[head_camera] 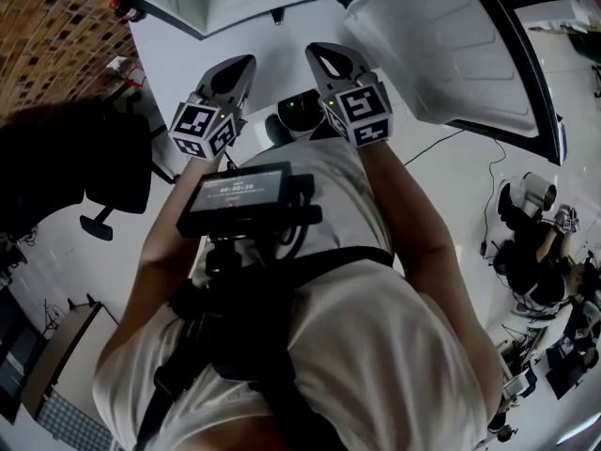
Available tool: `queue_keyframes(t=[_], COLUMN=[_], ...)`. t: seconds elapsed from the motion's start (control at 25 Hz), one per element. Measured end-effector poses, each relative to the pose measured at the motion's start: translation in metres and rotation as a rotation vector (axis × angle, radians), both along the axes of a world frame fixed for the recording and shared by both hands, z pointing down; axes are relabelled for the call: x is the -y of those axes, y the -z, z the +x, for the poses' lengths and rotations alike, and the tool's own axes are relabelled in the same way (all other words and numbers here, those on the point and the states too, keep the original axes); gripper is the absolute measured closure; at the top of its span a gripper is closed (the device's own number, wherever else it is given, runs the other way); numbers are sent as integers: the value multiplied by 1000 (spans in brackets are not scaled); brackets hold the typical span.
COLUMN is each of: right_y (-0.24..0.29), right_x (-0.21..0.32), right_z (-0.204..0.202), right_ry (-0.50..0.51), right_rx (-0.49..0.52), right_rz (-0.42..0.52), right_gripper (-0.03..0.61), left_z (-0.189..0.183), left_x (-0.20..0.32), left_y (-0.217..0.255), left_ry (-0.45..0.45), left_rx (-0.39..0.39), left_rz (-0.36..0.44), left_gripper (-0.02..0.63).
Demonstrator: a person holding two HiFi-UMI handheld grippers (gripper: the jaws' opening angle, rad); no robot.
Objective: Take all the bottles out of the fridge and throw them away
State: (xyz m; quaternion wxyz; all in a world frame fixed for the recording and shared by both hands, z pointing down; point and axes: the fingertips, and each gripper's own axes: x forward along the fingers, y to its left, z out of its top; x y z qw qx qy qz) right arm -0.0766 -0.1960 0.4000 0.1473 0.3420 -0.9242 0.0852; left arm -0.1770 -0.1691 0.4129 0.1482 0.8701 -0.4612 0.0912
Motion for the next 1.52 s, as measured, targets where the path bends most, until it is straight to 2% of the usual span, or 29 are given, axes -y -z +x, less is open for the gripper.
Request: queue_keyframes(t=[0.12, 0.28, 0.4, 0.6, 0.64, 0.72, 0.88, 1.08, 1.2, 1.52], right_y=[-16, -29, -32, -41, -43, -46, -53, -57, -58, -63], right_x=[9, 22, 24, 44, 48, 52, 53, 50, 50, 54], right_z=[1, 2, 6, 20, 24, 31, 45, 60, 77, 99], right_ry=[-23, -16, -5, 6, 5, 0, -18, -25, -57, -105], right_rx=[-29, -42, -37, -14, -10, 2, 22, 23, 33, 40], right_rz=[-29, -56, -77, -112, -119, -135, -175, -200, -209, -224], right_gripper=[569, 569, 569, 569, 569, 569, 569, 569, 569, 569], left_z=[8, 19, 30, 57, 64, 77, 92, 101, 98, 99], left_x=[14, 44, 63, 117, 128, 147, 188, 230, 243, 251], left_y=[-10, -22, -27, -43, -50, -67, -97, -135, -153, -173], left_ry=[-39, -77, -115, -180, -202, -256, -343, -427, -441, -475], left_rx=[18, 88, 189, 406, 444, 508, 631, 766, 840, 919], left_rz=[-28, -49, -53, -49, -53, -82, -135, -225, -279, -333], left_gripper=[609, 609, 609, 599, 572, 467, 381, 340, 320, 279])
